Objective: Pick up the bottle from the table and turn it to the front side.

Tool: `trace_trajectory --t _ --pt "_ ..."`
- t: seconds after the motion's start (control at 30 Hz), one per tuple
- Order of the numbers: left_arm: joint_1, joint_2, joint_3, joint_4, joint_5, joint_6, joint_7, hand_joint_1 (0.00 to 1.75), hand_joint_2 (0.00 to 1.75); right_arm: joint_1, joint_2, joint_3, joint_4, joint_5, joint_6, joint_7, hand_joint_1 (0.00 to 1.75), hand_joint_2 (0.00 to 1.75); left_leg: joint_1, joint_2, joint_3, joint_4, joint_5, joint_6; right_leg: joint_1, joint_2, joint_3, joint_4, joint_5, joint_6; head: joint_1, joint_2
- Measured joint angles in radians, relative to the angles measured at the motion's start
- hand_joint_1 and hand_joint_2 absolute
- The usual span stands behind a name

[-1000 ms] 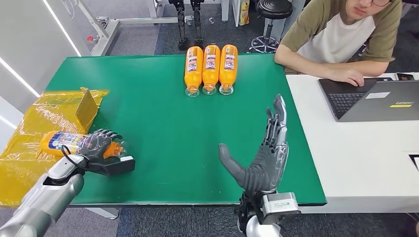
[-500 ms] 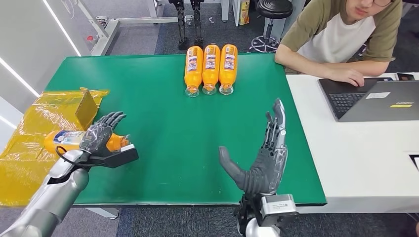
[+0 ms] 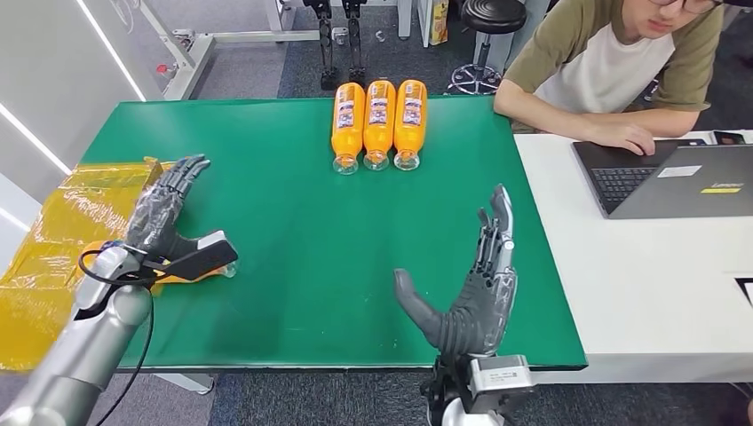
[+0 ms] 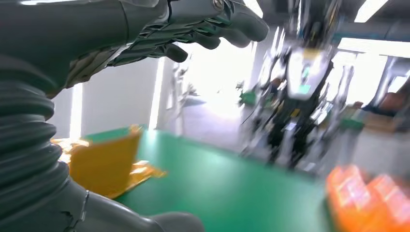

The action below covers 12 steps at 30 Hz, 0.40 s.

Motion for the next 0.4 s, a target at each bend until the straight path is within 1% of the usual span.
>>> trace_trajectory --t 0.1,0.17,0.2,0.27,0.37,0.4 --pt "0.032 -0.017 0.044 -0.150 0.152 0.011 -0.068 0.00 1.75 0.015 0.000 -0.006 -0.010 0.003 0.000 -0.001 0.00 1.75 0.000 0.000 0.000 0.000 0.000 0.000 0.000 0.000 0.000 0.000 0.000 0.000 0.000 0.000" --pt "0.072 -0.050 0.078 -0.260 0.263 0.014 -0.123 0.00 1.75 0.024 0.000 -0.010 -0.017 0.008 0.000 -0.001 0.00 1.75 -0.001 0.000 0.000 0.000 -0.001 0.000 -0.001 0.000 0.000 -0.001 0.000 0.000 0.000 0.000" --pt "0.099 -0.077 0.096 -0.320 0.332 0.009 -0.153 0.00 1.75 0.029 0.000 -0.013 -0.020 0.011 0.000 -0.001 0.00 1.75 -0.001 0.000 0.000 0.000 -0.001 0.001 -0.001 0.000 0.000 -0.001 0.000 0.000 0.000 0.000" --pt "0.163 -0.144 0.123 -0.442 0.491 -0.011 -0.195 0.00 1.75 0.039 0.000 -0.018 -0.025 0.015 0.001 -0.001 0.00 1.75 -0.001 0.000 0.000 0.000 -0.002 0.001 -0.001 0.000 0.001 -0.002 -0.001 0.001 0.000 0.000" --pt "0.263 -0.252 0.134 -0.592 0.711 -0.042 -0.207 0.00 1.75 0.053 0.000 -0.023 -0.028 0.011 0.012 0.004 0.00 1.75 -0.001 0.000 0.000 0.000 -0.002 0.003 -0.001 0.000 0.001 -0.002 -0.001 0.001 0.000 0.000" --pt "0.279 -0.270 0.133 -0.614 0.742 -0.045 -0.207 0.00 1.75 0.055 0.001 -0.024 -0.028 0.010 0.015 0.006 0.00 1.75 -0.001 0.000 0.000 0.000 -0.003 0.003 -0.001 0.000 0.001 -0.002 -0.001 0.001 0.000 0.000"
